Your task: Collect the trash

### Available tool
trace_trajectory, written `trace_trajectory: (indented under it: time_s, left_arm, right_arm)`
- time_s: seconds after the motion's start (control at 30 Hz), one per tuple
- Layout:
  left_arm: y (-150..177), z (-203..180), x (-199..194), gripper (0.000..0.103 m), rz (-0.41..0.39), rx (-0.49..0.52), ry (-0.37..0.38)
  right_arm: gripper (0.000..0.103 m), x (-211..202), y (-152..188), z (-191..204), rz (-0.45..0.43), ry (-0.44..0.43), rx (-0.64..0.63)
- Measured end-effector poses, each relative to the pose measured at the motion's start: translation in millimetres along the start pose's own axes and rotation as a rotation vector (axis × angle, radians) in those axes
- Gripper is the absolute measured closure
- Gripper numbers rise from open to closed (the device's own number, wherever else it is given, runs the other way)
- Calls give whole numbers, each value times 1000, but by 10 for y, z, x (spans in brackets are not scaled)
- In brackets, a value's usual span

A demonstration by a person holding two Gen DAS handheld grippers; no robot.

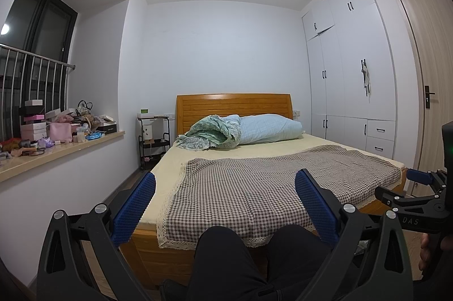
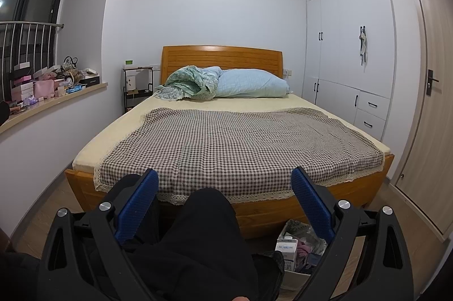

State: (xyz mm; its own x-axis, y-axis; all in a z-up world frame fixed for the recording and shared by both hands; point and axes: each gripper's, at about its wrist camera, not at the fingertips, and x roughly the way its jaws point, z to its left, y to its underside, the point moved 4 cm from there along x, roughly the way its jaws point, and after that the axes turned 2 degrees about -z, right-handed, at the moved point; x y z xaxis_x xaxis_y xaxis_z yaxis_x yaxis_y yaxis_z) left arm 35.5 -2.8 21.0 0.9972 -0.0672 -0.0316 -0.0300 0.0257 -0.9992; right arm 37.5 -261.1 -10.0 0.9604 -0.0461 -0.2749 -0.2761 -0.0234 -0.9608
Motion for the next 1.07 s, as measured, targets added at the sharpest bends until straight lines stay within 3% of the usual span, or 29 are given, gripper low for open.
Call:
trace_trajectory:
  time_s: [0.8, 1.0, 1.07]
  left_arm:
    - [-6, 54, 6, 7, -9, -6, -6]
    - [4, 27, 28, 7, -20, 5, 36]
    - [11, 58, 98, 7, -29, 19, 6]
  right_arm:
    - [13, 27, 30, -5, 17, -2, -3]
    - [13, 49, 46, -31, 19, 6, 5]
    - [13, 124, 67, -39, 24, 14, -4]
